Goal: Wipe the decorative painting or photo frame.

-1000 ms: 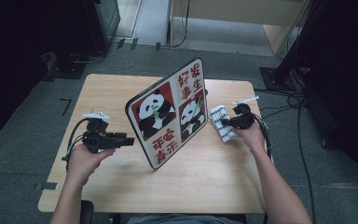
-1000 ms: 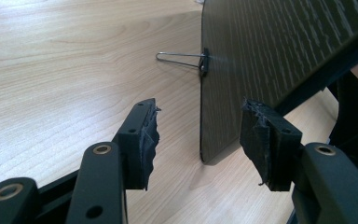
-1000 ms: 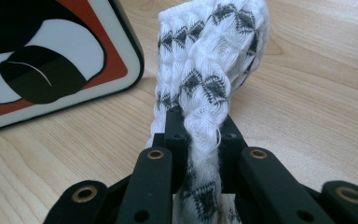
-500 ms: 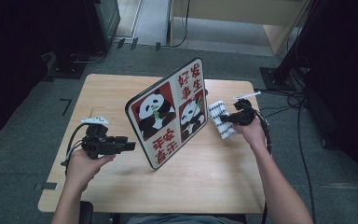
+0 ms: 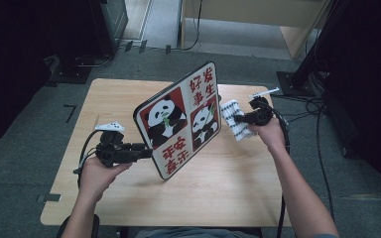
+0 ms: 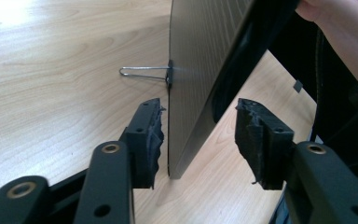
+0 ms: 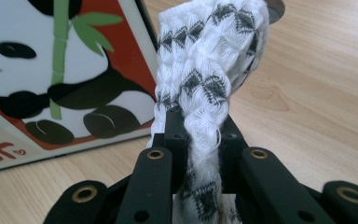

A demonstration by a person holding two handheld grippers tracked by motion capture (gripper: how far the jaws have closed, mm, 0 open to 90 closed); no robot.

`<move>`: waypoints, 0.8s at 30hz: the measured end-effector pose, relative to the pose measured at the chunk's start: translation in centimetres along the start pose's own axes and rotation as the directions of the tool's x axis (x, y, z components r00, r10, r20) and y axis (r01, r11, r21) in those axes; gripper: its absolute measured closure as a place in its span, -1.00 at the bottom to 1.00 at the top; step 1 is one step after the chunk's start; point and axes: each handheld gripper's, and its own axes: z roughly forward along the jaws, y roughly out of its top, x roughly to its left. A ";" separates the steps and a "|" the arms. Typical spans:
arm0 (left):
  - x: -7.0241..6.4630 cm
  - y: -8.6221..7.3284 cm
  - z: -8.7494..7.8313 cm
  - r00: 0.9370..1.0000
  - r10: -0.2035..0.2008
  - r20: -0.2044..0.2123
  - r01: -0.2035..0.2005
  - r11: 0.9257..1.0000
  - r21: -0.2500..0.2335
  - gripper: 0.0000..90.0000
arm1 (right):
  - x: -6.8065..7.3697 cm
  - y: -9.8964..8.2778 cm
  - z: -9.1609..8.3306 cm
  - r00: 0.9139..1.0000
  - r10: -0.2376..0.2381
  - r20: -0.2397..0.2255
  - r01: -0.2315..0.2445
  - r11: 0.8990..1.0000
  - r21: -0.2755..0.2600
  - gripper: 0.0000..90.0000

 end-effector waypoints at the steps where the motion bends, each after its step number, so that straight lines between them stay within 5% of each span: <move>1: 0.0 0.1 0.1 1.000 -0.002 -0.002 0.002 1.000 -0.004 0.18 | 0.0 0.2 -0.1 1.000 -0.003 0.002 0.003 1.000 -0.003 0.79; 24: 0.3 1.4 1.1 1.000 -0.001 0.010 0.001 1.000 -0.018 0.41 | 1.7 5.9 -2.7 0.999 -0.045 0.006 0.045 0.998 -0.043 0.79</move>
